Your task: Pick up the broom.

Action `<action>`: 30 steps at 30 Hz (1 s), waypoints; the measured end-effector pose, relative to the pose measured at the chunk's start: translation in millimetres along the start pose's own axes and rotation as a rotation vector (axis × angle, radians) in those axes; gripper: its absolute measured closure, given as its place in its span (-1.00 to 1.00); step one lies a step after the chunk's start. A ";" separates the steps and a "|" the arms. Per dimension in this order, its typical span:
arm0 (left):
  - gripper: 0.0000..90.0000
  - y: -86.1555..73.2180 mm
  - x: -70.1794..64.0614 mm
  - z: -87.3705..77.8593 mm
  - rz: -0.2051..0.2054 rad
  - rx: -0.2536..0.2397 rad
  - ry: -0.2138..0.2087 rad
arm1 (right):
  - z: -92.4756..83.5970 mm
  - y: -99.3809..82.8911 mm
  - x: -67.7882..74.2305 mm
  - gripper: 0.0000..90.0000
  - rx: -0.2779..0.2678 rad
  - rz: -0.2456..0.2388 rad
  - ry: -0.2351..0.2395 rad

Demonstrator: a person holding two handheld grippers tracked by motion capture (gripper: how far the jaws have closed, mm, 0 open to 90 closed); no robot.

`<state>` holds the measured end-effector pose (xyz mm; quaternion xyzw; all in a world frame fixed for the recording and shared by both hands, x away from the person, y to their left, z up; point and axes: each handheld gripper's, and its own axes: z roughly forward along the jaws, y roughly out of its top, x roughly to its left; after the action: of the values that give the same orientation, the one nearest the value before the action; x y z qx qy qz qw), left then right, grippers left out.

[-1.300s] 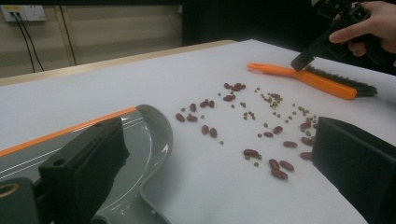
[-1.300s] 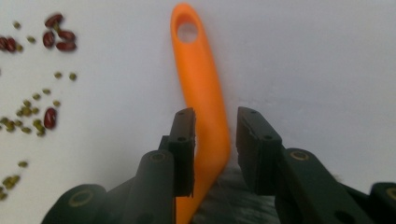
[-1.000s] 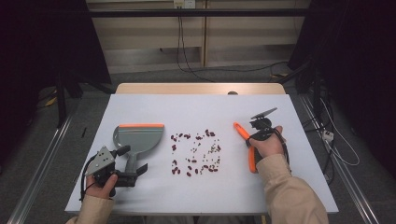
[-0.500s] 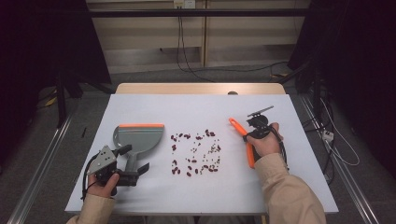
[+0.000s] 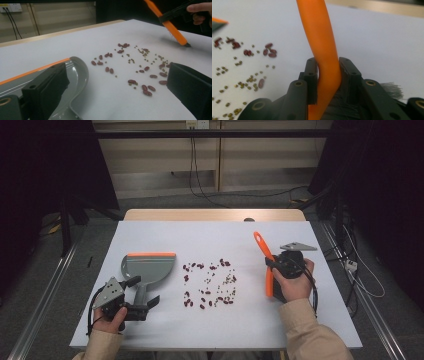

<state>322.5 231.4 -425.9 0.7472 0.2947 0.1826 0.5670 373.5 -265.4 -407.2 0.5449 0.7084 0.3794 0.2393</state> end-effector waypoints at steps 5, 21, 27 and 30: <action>-0.92 4.0 -5.0 2.1 -0.028 -0.016 -0.020 | -25.0 -11.7 -2.7 0.57 -0.166 0.049 0.017; -0.93 40.6 -37.6 25.7 0.035 -0.068 -0.126 | -53.0 -23.2 0.0 0.58 -0.355 0.142 0.134; -0.93 44.9 -47.7 43.0 0.042 -0.065 -0.162 | -48.9 -18.8 6.4 0.58 -0.397 0.157 0.171; -0.93 46.4 -49.3 49.5 0.038 -0.065 -0.166 | -49.5 -13.9 9.4 0.58 -0.413 0.158 0.188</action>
<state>326.0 154.4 -392.9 0.7465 0.2266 0.1404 0.6097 325.3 -271.8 -388.0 0.5002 0.5902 0.5829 0.2483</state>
